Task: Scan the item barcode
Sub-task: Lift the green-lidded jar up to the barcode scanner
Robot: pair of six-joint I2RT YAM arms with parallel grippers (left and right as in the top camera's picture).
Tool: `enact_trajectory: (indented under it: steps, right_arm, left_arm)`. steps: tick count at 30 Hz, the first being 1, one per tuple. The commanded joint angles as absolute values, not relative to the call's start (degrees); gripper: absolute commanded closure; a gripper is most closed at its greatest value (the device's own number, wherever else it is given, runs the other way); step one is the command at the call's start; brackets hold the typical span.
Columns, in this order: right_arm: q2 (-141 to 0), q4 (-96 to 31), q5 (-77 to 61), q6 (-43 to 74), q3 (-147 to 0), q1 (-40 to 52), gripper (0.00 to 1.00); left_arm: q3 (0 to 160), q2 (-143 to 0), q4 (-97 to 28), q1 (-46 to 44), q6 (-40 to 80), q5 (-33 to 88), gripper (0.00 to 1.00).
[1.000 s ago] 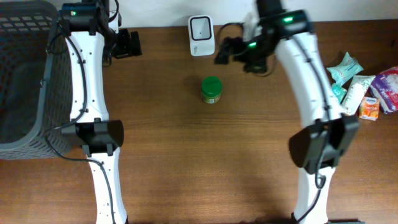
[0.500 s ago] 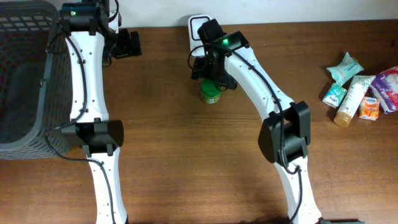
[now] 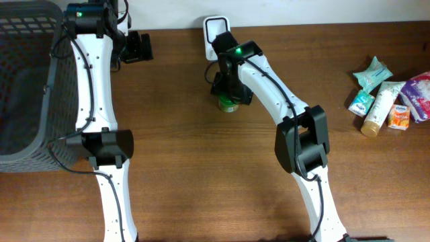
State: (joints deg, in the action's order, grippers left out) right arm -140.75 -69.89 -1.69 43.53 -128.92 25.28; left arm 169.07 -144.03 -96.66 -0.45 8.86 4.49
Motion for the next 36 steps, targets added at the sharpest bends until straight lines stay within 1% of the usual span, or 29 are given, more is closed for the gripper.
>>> enact_trajectory:
  steps: [1, 4, 6, 7, 8, 10, 14, 17, 18, 19, 22, 23, 27, 29, 31, 36]
  right_arm:
    - [-141.0, -69.6, -0.8, 43.8, -126.7, 25.9, 0.26]
    - [-140.8, -69.6, 0.0, 41.9, -127.2, 25.7, 0.35]
    - [-140.8, -70.0, 1.0, 41.2, -127.6, 25.7, 0.37]
    - [-140.8, -70.1, 0.9, 39.6, -128.0, 25.7, 0.41]
    - [-140.8, -70.6, 1.0, 39.4, -128.5, 25.7, 0.43]
    - [-140.8, -71.5, 1.2, 39.1, -129.8, 25.7, 0.43]
    - [-140.8, -75.4, 1.6, 36.8, -137.1, 25.4, 0.43]
    - [-140.8, -80.3, 1.5, 36.7, -144.9, 24.3, 0.43]
    - [-140.8, -82.9, -0.5, 36.6, -148.8, 23.5, 0.43]
    - [-140.8, -84.9, -5.3, 36.6, -151.3, 22.6, 0.43]
    - [-140.9, -87.2, -21.6, 35.6, -151.7, 19.1, 0.43]
    - [-140.9, -87.6, -28.5, 34.7, -151.3, 16.9, 0.44]
    - [-140.9, -89.6, -48.6, 33.9, -151.3, 9.0, 0.44]
    - [-140.9, -90.1, -57.4, 33.4, -151.3, 6.0, 0.44]
    - [-140.9, -90.0, -69.9, 33.4, -151.3, 3.2, 0.44]
    - [-140.9, -90.0, -80.6, 35.3, -151.3, 2.5, 0.44]
  left_arm:
    - [169.2, -144.1, -96.7, -0.4, 9.4, 4.7, 0.01]
    - [169.2, -144.1, -96.7, -0.7, 9.4, 4.7, 0.01]
    - [169.2, -144.1, -96.7, -0.7, 9.4, 4.7, 0.01]
    - [169.2, -144.1, -96.7, -0.7, 9.4, 4.7, 0.01]
    - [169.2, -144.1, -96.7, -0.7, 9.4, 4.7, 0.01]
    - [169.2, -144.1, -96.7, -0.7, 9.4, 4.7, 0.01]
    - [169.2, -144.1, -96.7, -0.7, 9.4, 4.7, 0.01]
    - [169.2, -144.1, -96.7, -0.7, 9.4, 4.7, 0.01]
    - [169.2, -144.1, -96.7, -0.7, 9.4, 4.7, 0.01]
    - [169.2, -144.1, -96.7, -0.7, 9.4, 4.7, 0.01]
    - [169.2, -144.1, -96.7, -0.7, 9.4, 4.7, 0.01]
    - [169.2, -144.1, -96.7, -0.7, 9.4, 4.7, 0.01]
    - [169.2, -144.1, -96.7, -0.7, 9.4, 4.7, 0.01]
    - [169.2, -144.1, -96.7, -0.7, 9.4, 4.7, 0.01]
    - [169.2, -144.1, -96.7, -0.7, 9.4, 4.7, 0.01]
    - [169.2, -144.1, -96.7, -0.3, 9.4, 4.7, 0.01]
